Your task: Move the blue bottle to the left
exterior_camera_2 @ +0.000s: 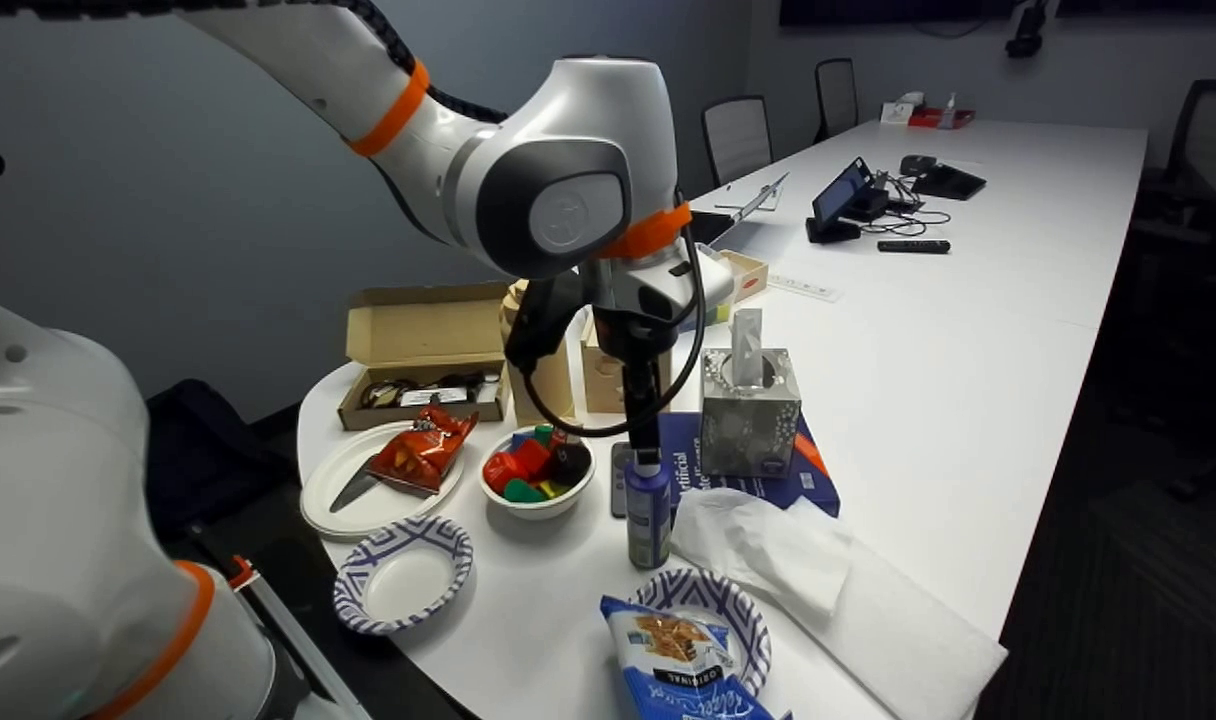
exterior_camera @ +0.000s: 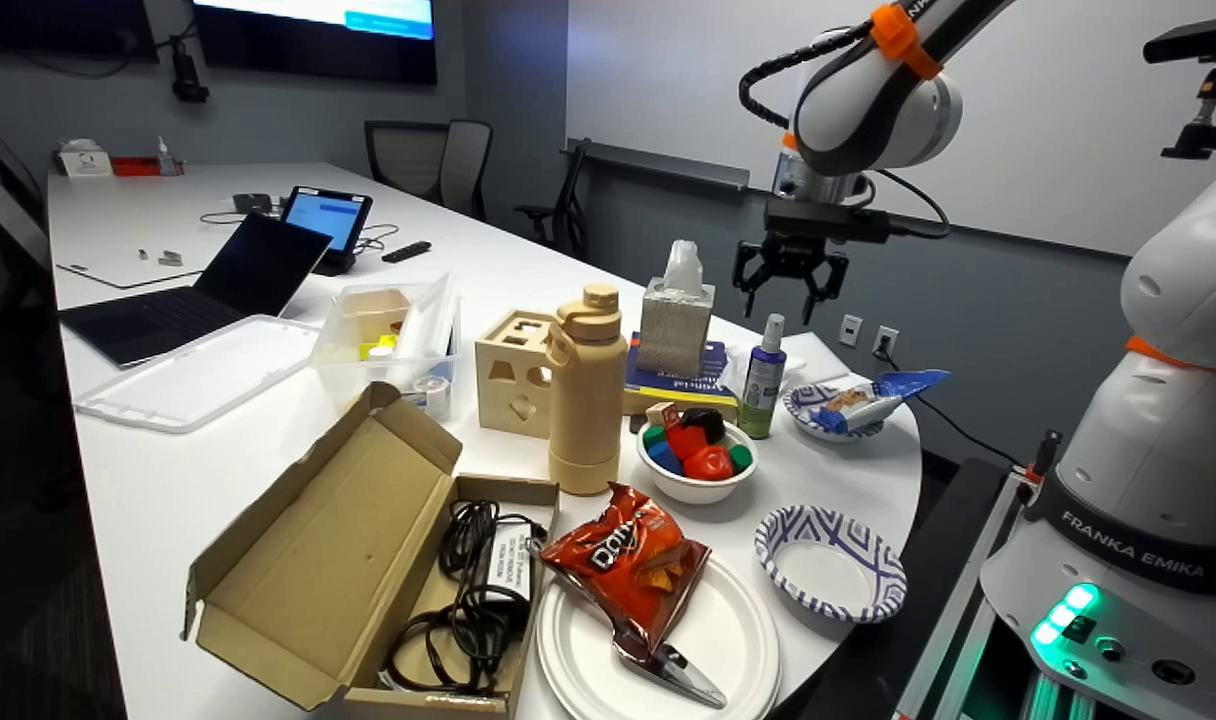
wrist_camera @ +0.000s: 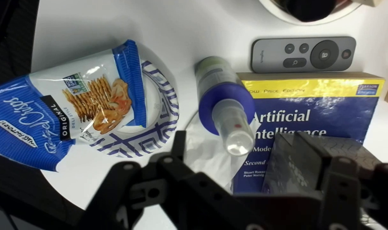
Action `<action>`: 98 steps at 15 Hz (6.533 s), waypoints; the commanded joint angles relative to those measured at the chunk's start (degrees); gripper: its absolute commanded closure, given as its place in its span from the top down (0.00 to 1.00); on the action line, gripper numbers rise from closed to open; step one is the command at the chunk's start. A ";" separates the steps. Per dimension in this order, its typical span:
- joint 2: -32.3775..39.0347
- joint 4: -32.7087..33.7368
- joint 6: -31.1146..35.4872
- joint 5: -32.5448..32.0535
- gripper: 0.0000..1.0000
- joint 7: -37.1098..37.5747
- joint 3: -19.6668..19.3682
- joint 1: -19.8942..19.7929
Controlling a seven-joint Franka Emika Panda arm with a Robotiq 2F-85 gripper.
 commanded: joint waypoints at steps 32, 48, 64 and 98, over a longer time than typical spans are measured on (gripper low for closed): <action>-14.14 2.45 -14.10 0.76 0.06 3.63 0.09 3.89; -23.97 4.05 -25.64 2.47 0.06 4.31 1.26 3.32; -25.06 13.91 -34.73 0.47 0.06 4.81 4.24 2.82; -16.33 -4.18 -9.11 3.98 0.06 13.63 0.82 0.99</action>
